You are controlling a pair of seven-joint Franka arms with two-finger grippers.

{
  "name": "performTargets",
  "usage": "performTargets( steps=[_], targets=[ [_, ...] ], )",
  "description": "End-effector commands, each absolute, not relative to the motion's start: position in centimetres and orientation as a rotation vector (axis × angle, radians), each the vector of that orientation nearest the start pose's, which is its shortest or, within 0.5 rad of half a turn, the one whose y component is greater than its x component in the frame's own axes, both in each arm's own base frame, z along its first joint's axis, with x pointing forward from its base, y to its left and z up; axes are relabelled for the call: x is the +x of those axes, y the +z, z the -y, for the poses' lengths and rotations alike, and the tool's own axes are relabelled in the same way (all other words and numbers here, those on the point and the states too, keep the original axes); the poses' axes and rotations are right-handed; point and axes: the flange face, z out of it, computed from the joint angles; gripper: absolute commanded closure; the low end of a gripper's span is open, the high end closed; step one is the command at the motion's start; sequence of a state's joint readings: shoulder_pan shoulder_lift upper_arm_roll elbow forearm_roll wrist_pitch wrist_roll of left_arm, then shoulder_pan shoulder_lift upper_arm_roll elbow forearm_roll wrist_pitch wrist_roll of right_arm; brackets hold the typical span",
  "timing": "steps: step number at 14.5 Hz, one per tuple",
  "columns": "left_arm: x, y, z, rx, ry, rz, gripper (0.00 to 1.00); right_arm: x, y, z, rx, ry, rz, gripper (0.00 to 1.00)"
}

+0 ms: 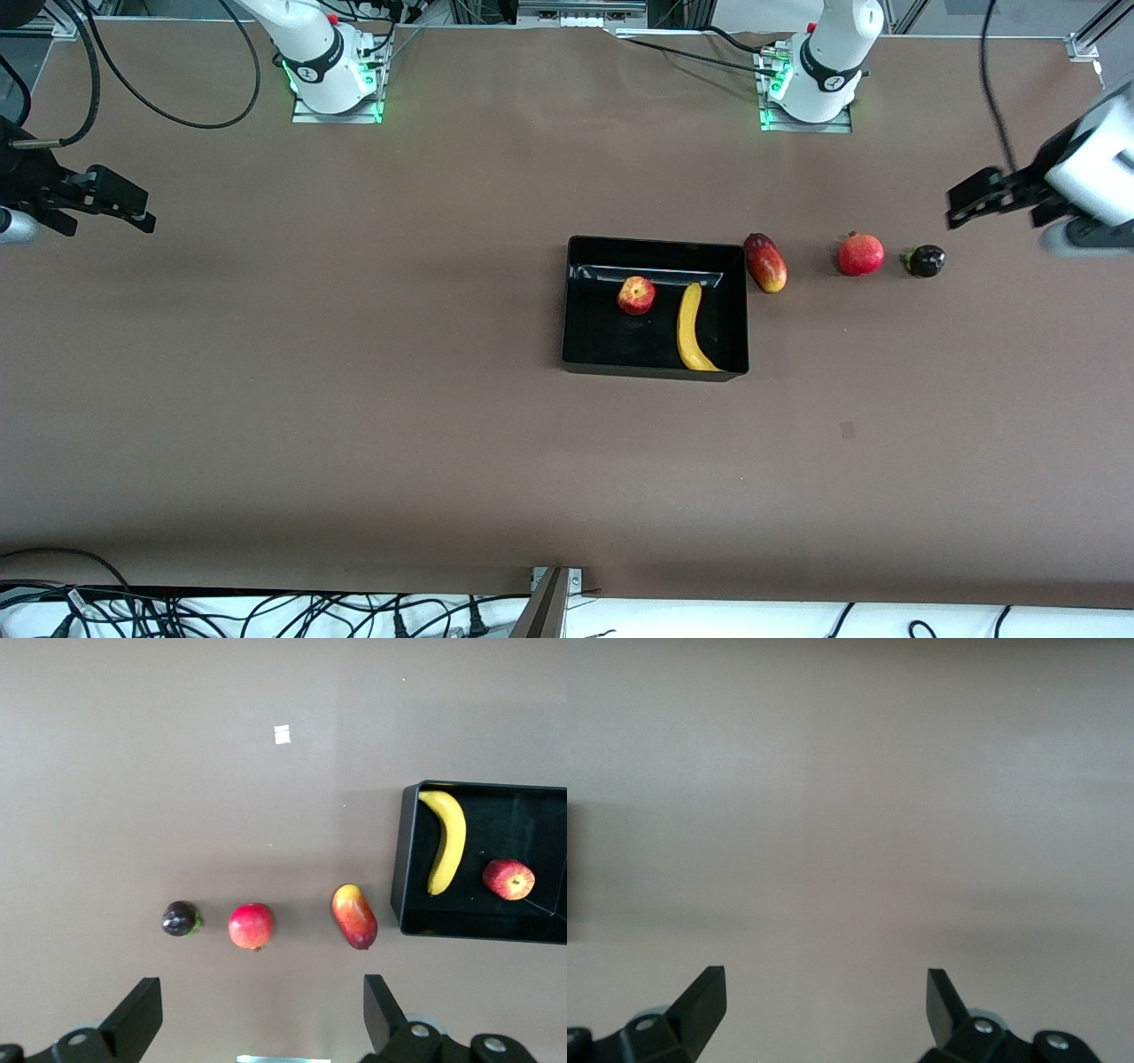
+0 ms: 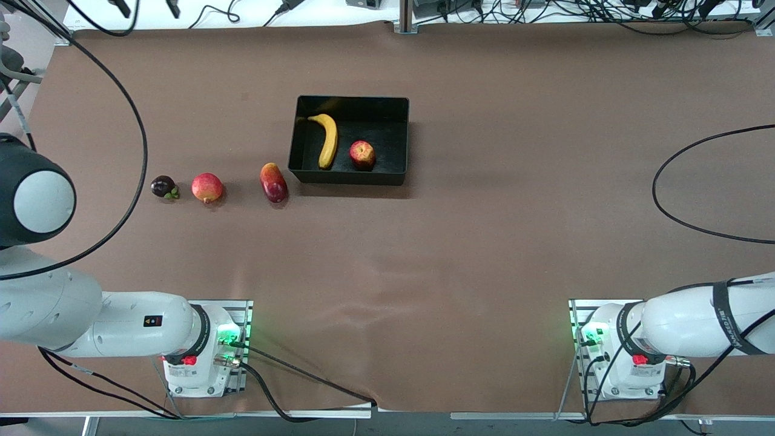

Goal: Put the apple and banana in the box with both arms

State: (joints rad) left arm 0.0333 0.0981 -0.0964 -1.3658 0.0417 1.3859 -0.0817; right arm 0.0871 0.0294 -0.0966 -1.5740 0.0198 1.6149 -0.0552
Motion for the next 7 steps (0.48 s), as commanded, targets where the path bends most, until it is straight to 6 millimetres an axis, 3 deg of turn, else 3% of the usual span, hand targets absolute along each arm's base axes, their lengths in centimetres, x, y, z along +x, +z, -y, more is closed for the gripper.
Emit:
performTargets(
  steps=[1,7],
  targets=[
    [54.4,66.6,1.2,-3.092,0.092,0.031,0.00,56.9,61.6,0.5,-3.139,-0.029,0.084,0.00],
    [53.2,65.9,0.9,-3.093,0.132,-0.054,0.00,56.9,61.6,0.5,-3.139,-0.029,0.082,0.00]
  ],
)
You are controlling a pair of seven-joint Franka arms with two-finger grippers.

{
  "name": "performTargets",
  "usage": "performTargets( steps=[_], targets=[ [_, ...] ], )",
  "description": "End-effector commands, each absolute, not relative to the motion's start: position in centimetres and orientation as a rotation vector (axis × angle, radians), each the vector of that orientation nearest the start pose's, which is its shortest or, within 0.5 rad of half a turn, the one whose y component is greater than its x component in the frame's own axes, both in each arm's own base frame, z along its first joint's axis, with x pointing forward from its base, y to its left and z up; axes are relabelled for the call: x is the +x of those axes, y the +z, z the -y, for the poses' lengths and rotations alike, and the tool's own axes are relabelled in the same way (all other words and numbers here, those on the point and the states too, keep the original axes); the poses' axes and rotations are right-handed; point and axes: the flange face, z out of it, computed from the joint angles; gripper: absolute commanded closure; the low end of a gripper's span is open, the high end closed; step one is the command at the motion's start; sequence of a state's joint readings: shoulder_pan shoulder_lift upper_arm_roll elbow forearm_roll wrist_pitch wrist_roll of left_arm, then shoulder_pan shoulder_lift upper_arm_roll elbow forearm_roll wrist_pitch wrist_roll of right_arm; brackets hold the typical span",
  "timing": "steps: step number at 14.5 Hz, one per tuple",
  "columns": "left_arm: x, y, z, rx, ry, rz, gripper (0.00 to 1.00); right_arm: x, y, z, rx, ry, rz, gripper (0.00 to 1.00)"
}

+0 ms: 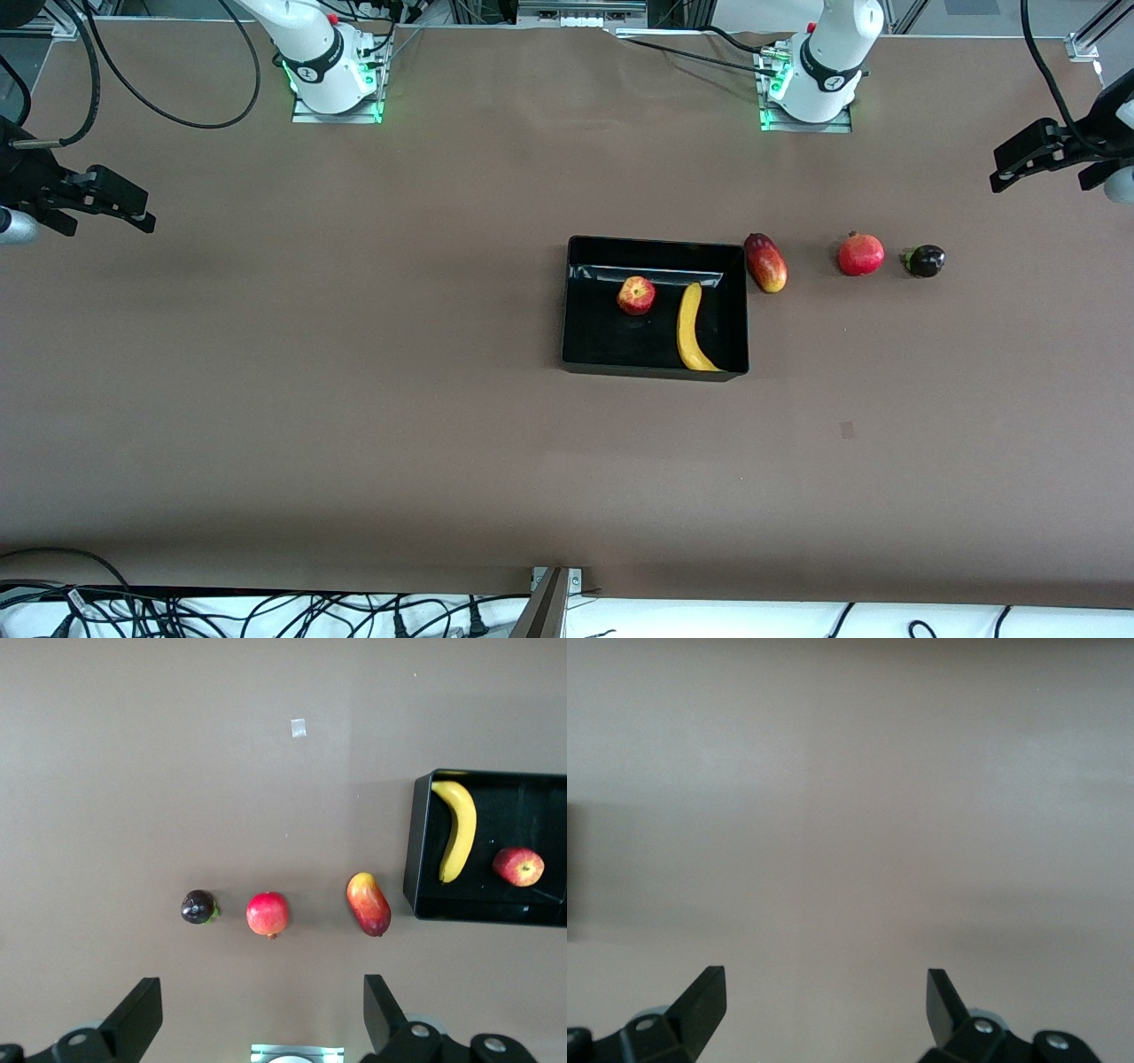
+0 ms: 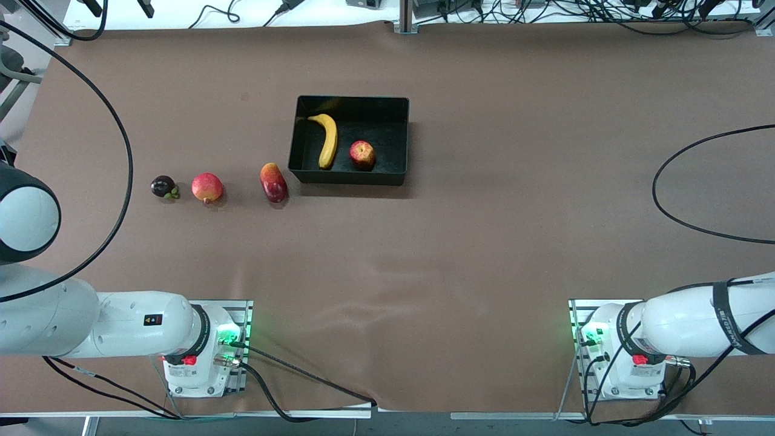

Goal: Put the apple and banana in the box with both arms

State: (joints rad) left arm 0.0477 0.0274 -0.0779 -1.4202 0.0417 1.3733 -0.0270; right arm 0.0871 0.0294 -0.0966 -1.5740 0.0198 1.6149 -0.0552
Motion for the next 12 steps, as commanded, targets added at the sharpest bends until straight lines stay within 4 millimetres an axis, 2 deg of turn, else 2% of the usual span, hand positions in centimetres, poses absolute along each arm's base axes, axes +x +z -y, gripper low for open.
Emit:
performTargets(
  steps=[1,3,6,7,12],
  targets=[
    [53.3,65.8,1.0,-3.096,0.133,-0.057,0.00,56.9,61.5,0.5,-3.140,-0.027,0.082,0.00],
    [53.3,65.9,1.1,-3.113,0.131,-0.063,0.00,56.9,61.6,0.5,-3.139,-0.029,0.082,0.00],
    [53.1,65.9,2.1,-3.141,0.133,-0.064,0.00,56.9,61.6,0.5,-3.139,-0.029,0.082,0.00],
    [53.1,65.9,3.0,-3.150,0.134,-0.074,0.00,56.9,61.5,0.6,-3.140,-0.027,0.079,0.00],
    [52.8,65.8,4.2,-3.152,0.139,-0.075,0.00,56.9,61.6,0.5,-3.139,-0.029,0.082,0.00]
  ],
)
